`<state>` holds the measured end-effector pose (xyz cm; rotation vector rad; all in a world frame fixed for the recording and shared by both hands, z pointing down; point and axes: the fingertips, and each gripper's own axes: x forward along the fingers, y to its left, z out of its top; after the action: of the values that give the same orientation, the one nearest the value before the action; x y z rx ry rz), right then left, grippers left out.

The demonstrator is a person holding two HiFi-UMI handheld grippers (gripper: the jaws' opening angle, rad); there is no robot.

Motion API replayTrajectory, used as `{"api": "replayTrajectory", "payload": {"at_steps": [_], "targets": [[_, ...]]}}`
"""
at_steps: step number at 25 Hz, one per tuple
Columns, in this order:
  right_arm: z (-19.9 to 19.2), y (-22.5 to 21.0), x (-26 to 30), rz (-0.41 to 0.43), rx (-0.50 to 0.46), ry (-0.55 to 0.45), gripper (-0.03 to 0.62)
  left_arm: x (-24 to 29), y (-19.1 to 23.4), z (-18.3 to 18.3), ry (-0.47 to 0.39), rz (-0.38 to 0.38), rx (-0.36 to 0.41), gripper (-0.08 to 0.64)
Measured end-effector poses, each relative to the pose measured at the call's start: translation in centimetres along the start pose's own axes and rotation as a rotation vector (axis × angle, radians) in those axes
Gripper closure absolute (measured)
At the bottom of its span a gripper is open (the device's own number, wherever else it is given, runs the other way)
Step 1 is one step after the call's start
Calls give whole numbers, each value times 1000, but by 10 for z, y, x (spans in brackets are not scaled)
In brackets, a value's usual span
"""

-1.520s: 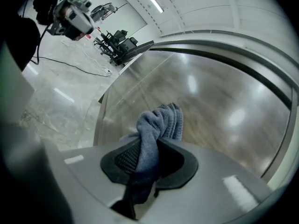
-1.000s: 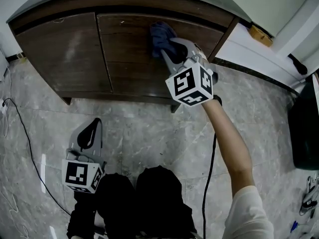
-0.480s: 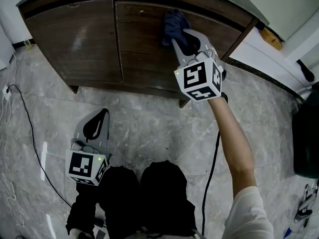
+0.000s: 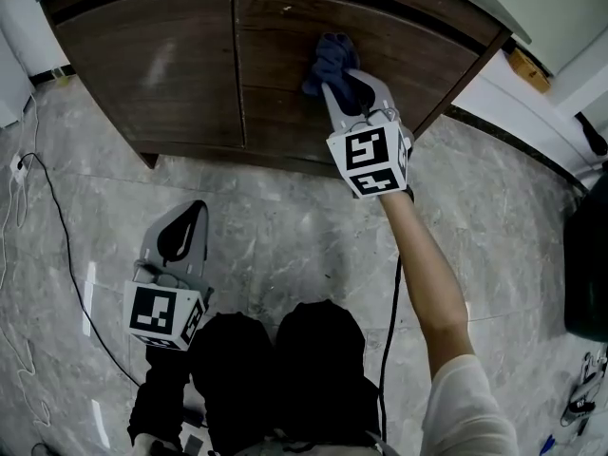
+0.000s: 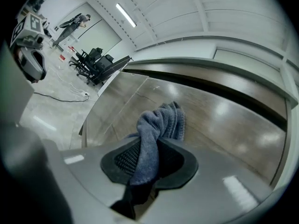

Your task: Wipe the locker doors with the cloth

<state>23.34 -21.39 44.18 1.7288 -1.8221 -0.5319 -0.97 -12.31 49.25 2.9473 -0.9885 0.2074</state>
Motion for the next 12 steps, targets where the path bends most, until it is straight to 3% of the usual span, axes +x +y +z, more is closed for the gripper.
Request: {"api": "replayTrajectory", "payload": {"at_steps": [12], "targets": [[-56, 57, 15, 51, 172, 42, 505, -8, 10, -9, 11, 10, -19, 561]]}}
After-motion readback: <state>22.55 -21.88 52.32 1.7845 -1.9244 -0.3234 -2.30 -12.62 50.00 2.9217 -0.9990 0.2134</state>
